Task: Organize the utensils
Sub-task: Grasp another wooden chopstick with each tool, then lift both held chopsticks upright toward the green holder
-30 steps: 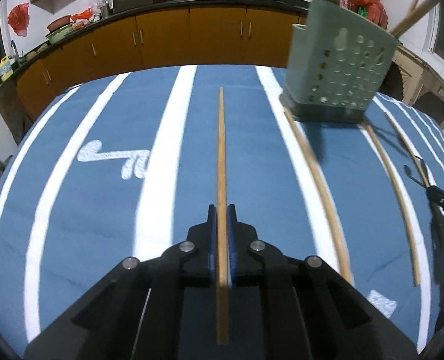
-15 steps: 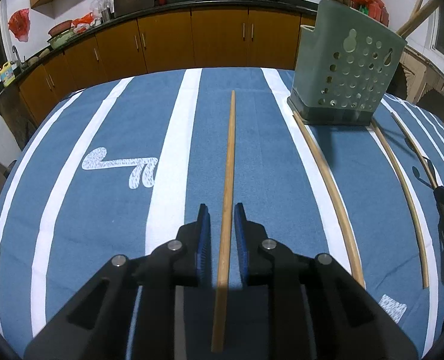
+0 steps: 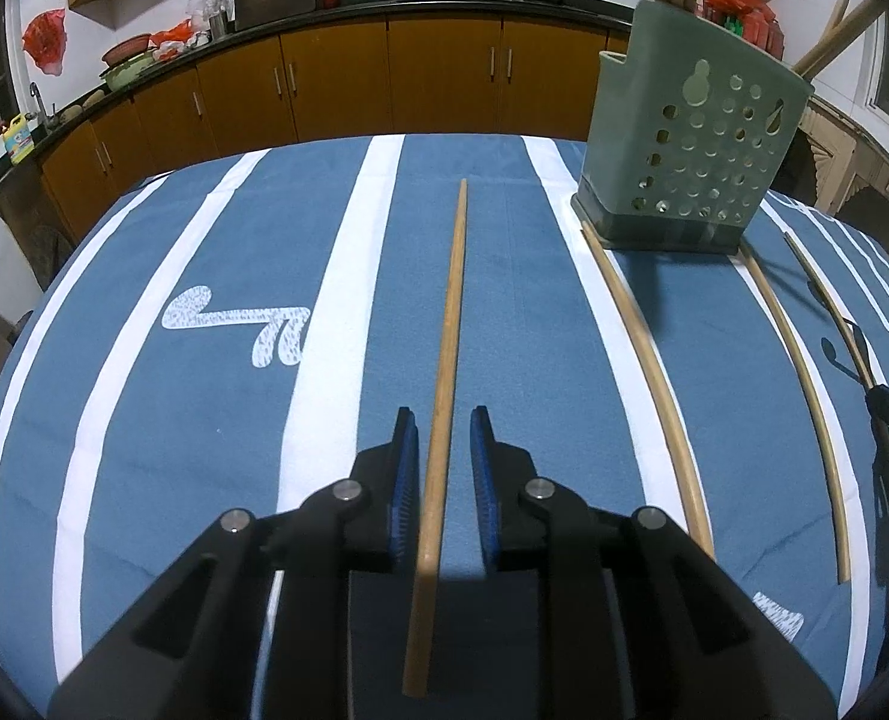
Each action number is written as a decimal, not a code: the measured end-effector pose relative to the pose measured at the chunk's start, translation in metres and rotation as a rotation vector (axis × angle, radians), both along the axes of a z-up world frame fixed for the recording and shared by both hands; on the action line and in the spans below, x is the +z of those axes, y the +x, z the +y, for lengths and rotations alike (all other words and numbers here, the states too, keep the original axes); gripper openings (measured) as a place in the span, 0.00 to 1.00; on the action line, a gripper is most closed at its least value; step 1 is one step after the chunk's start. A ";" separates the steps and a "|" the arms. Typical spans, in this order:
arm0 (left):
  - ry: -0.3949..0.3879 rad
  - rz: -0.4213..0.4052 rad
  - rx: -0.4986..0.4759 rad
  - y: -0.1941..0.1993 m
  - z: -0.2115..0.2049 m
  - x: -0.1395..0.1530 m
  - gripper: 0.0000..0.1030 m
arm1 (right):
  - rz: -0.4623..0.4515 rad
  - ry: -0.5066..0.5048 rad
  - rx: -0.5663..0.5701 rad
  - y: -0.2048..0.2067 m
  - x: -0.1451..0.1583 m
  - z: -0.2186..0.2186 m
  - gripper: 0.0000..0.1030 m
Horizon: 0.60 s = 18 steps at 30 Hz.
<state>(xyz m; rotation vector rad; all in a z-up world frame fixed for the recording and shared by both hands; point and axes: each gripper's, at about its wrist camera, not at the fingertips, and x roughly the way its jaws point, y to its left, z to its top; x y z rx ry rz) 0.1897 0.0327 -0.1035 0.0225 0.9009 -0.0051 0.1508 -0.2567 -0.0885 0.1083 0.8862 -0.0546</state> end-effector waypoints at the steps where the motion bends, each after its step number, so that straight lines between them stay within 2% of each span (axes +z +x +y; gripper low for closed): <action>1: -0.002 0.000 0.001 0.000 0.001 0.000 0.19 | 0.000 0.002 0.000 -0.001 0.000 0.000 0.08; 9: -0.007 0.000 0.006 -0.009 0.000 -0.001 0.19 | -0.001 0.017 0.008 -0.009 -0.001 0.000 0.08; 12: -0.012 0.000 0.001 -0.013 -0.001 0.000 0.08 | -0.003 0.020 0.015 -0.011 0.000 -0.001 0.08; 18: 0.001 0.011 -0.025 -0.023 -0.003 0.004 0.08 | -0.057 0.045 -0.001 -0.024 0.014 -0.012 0.08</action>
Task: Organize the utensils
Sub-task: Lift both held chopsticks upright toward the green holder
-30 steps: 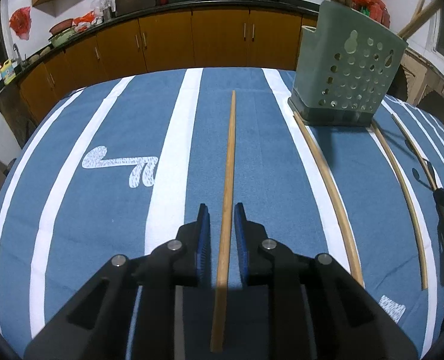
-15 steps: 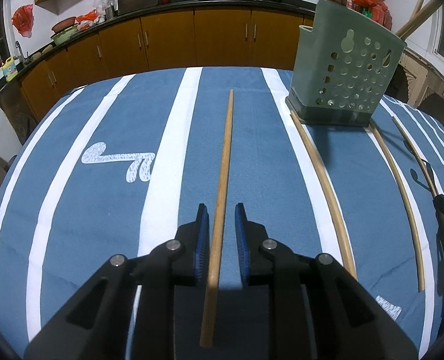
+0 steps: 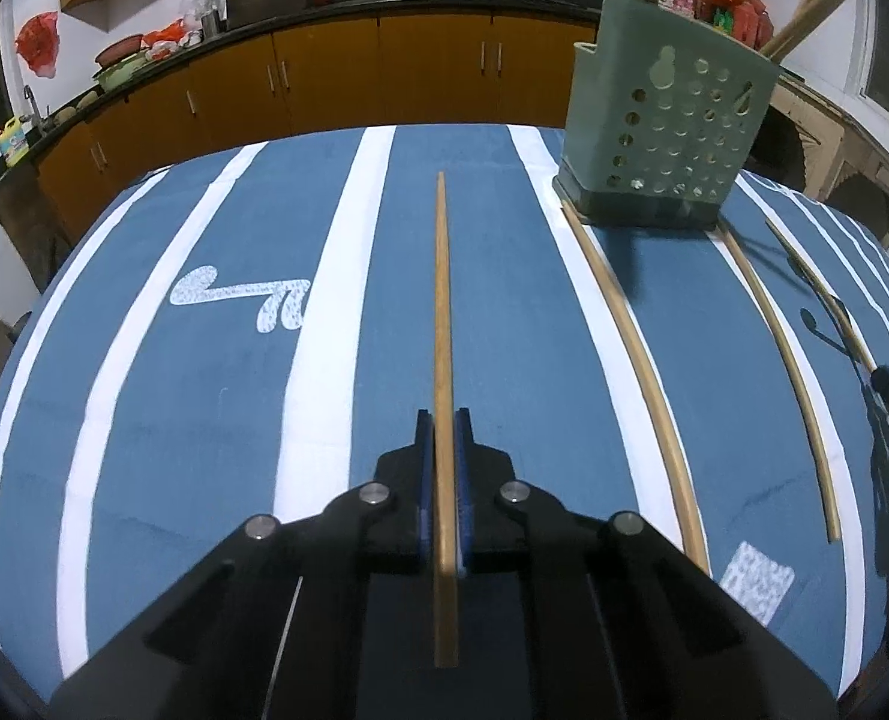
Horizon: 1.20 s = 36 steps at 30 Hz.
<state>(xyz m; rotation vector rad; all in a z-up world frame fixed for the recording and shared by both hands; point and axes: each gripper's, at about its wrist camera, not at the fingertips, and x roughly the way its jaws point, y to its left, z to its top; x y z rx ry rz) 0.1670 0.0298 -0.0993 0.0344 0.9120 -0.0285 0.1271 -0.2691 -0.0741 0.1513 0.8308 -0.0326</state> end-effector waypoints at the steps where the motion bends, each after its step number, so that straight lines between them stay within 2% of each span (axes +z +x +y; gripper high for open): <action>1: 0.000 -0.007 -0.003 -0.002 0.000 0.004 0.08 | -0.009 -0.001 -0.004 -0.001 0.003 -0.001 0.08; 6: -0.003 -0.068 -0.013 -0.011 0.001 0.027 0.08 | -0.090 -0.004 -0.028 -0.007 0.029 -0.011 0.08; 14: -0.044 -0.221 -0.013 -0.019 0.009 0.085 0.08 | -0.233 0.010 -0.041 -0.013 0.071 -0.020 0.08; 20: -0.090 -0.305 0.007 -0.020 0.019 0.115 0.08 | -0.294 0.011 -0.038 -0.013 0.090 -0.022 0.07; 23: -0.085 -0.308 0.014 -0.019 0.020 0.117 0.08 | -0.259 -0.005 -0.023 -0.010 0.085 -0.021 0.08; 26: -0.081 -0.274 0.015 -0.018 0.022 0.104 0.08 | -0.145 0.012 0.002 -0.004 0.057 -0.021 0.09; 29: -0.094 -0.229 0.017 -0.020 0.023 0.086 0.08 | -0.053 0.058 0.011 -0.003 0.030 -0.021 0.18; 32: -0.106 -0.199 0.023 -0.024 0.025 0.072 0.08 | -0.006 0.036 0.030 -0.006 0.014 -0.014 0.30; 36: -0.113 -0.173 0.029 -0.027 0.026 0.059 0.08 | 0.042 0.004 0.056 -0.012 0.000 -0.005 0.31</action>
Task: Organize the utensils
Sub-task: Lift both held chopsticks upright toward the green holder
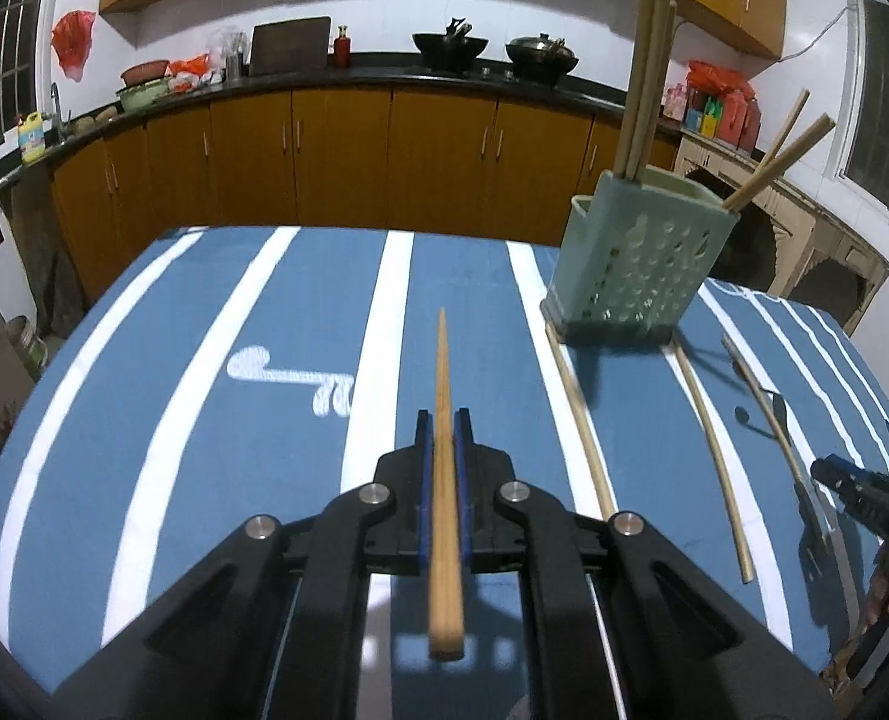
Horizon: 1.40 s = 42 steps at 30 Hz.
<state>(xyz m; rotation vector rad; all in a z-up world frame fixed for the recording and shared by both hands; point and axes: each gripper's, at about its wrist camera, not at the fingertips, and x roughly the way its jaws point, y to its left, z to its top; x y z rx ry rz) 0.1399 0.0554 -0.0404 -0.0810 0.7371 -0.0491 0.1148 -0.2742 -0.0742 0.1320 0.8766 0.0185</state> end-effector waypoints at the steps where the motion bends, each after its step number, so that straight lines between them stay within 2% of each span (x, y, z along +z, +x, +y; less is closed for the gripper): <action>1: -0.001 0.003 0.001 0.000 0.000 -0.002 0.08 | 0.010 -0.010 0.000 -0.002 -0.003 0.001 0.31; 4: -0.004 0.002 0.005 0.000 0.001 -0.002 0.08 | 0.044 -0.029 0.003 -0.006 -0.012 0.004 0.30; 6: -0.004 -0.012 0.008 -0.001 0.001 0.001 0.08 | 0.027 -0.082 0.005 -0.010 -0.013 0.008 0.19; 8: -0.003 -0.030 0.011 -0.001 0.002 0.006 0.08 | 0.031 -0.067 0.015 -0.012 -0.014 0.008 0.08; 13: 0.001 -0.094 0.017 -0.006 0.004 0.025 0.08 | -0.021 -0.049 -0.006 -0.012 -0.002 0.002 0.08; 21: -0.011 -0.186 0.028 -0.012 0.007 0.057 0.08 | -0.190 0.001 -0.037 -0.017 0.041 -0.010 0.08; 29: -0.024 -0.245 0.019 -0.016 0.007 0.078 0.08 | -0.360 0.048 -0.056 -0.019 0.086 -0.020 0.08; 34: -0.024 -0.267 0.008 -0.016 0.004 0.087 0.08 | -0.419 0.051 -0.051 -0.018 0.104 -0.018 0.08; 42: -0.019 -0.278 -0.001 -0.017 0.004 0.092 0.08 | -0.447 0.047 -0.036 -0.015 0.116 -0.012 0.08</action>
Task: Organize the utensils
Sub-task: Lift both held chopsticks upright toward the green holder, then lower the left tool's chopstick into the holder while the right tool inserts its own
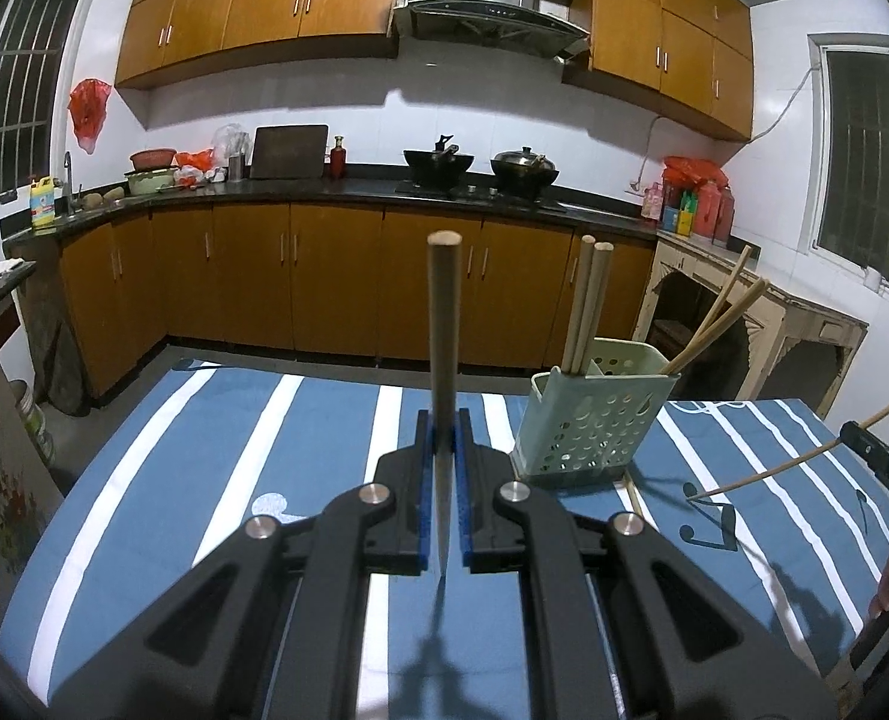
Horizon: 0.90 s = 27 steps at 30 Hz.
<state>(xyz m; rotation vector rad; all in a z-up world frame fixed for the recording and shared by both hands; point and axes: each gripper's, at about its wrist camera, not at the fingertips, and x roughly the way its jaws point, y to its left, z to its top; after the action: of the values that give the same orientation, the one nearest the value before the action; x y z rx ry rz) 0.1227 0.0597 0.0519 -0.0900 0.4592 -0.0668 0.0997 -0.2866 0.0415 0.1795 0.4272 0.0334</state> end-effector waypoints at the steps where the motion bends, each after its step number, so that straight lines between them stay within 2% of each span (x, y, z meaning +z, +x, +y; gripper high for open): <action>1: 0.002 -0.002 -0.004 0.000 -0.001 0.001 0.08 | -0.004 -0.003 0.003 0.001 0.002 0.001 0.08; 6: 0.010 -0.028 -0.033 -0.001 -0.007 0.015 0.08 | -0.036 -0.009 0.033 0.004 0.024 0.008 0.08; 13: -0.019 -0.093 -0.111 -0.007 -0.025 0.050 0.08 | -0.094 0.030 0.111 0.004 0.065 0.021 0.08; 21: -0.049 -0.205 -0.190 -0.008 -0.057 0.094 0.08 | -0.257 0.056 0.190 0.004 0.122 0.047 0.08; 27: -0.054 -0.278 -0.186 0.017 -0.079 0.120 0.08 | -0.337 0.048 0.187 0.031 0.138 0.064 0.08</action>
<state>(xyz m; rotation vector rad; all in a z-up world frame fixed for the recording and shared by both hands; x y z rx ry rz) 0.1400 -0.0197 0.1721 -0.0893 0.1866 -0.2712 0.1306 -0.2228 0.1791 0.1765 0.1060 0.2539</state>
